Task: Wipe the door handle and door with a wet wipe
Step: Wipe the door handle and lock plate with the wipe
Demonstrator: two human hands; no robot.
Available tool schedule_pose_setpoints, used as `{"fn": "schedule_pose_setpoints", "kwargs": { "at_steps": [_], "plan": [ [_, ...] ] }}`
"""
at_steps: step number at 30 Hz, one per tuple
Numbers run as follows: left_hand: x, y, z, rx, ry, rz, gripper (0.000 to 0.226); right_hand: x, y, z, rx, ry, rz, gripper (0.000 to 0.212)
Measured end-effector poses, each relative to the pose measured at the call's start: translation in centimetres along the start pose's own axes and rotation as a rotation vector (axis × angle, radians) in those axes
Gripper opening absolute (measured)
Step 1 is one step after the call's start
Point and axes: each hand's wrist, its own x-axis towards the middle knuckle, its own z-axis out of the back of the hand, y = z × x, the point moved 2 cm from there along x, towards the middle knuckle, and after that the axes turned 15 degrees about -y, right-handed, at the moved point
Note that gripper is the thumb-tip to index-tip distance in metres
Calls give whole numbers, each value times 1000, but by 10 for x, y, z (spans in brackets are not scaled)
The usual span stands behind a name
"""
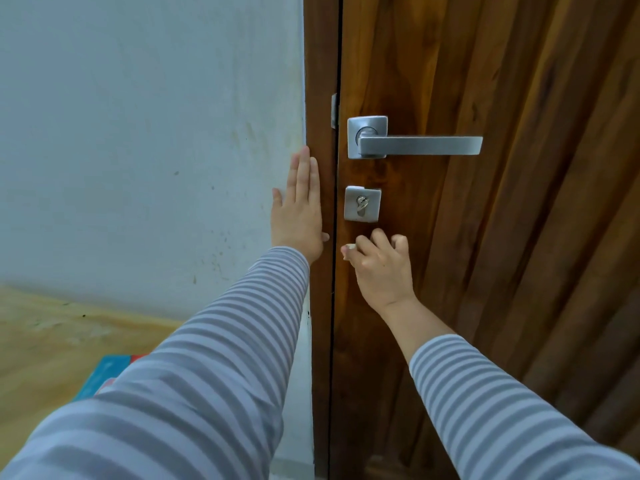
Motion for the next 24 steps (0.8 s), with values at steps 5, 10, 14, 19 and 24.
{"fn": "schedule_pose_setpoints", "kwargs": {
  "at_steps": [5, 10, 14, 19, 24],
  "plan": [
    [-1, 1, 1, 19, 4, -3, 126, -2, -13, 6, -4, 42, 77, 26],
    [-1, 2, 2, 43, 6, -3, 125, -8, -31, 17, -23, 53, 62, 22],
    [-1, 1, 7, 56, 50, -5, 124, -14, -49, 34, -31, 94, -41, 20],
    [3, -2, 19, 154, 123, -26, 115, -8, -74, 64, -24, 65, -236, 19],
    [-8, -22, 39, 26, 25, 94, 81, 5, -106, 91, 58, 59, -451, 21]
  ]
}}
